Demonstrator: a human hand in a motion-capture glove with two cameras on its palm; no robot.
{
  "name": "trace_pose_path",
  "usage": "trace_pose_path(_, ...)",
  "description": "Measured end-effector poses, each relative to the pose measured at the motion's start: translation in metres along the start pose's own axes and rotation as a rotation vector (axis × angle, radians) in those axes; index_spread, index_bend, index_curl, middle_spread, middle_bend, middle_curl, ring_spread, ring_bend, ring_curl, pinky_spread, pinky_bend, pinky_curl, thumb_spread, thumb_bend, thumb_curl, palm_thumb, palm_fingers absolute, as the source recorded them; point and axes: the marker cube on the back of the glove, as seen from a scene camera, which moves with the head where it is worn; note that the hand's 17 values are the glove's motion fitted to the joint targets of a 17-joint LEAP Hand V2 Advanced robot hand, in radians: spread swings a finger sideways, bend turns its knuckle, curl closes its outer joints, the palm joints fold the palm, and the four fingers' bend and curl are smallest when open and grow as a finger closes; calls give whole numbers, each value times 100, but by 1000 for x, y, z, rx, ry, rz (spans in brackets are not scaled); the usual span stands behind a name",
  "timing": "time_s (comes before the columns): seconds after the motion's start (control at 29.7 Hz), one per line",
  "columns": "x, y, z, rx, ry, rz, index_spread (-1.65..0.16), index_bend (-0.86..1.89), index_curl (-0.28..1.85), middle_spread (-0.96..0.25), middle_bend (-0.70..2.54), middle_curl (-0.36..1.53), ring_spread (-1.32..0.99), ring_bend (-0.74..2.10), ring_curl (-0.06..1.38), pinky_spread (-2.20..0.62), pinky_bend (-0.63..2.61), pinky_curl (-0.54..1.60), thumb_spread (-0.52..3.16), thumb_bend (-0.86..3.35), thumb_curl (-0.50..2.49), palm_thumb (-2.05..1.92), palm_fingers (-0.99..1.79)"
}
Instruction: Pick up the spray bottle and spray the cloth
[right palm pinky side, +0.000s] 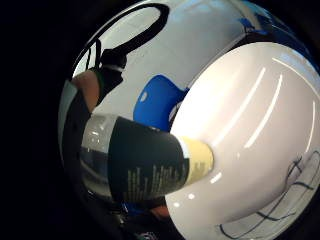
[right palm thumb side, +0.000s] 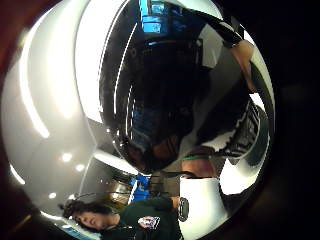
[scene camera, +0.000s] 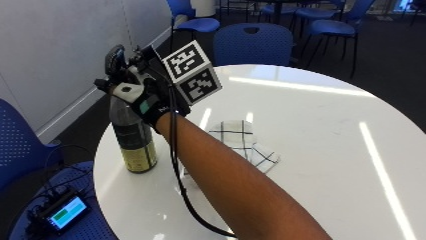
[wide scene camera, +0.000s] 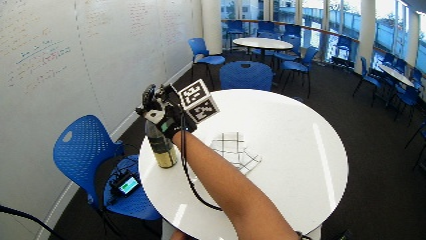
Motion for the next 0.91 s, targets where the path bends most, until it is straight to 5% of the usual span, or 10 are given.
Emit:
trace_pose_path(0.64, 32, 10, -18, -37, 22, 76, -34, 18, 44, -16, 42, 42, -15, 36, 37, 12, 10, 20, 95, -4, 57, 69, 96)
trace_pose_path(0.91, -1, 23, -67, -74, 105, -19, -34, 18, 43, -14, 33, 40, -14, 35, 37, 14, 14, 20, 98, -2, 53, 71, 88)
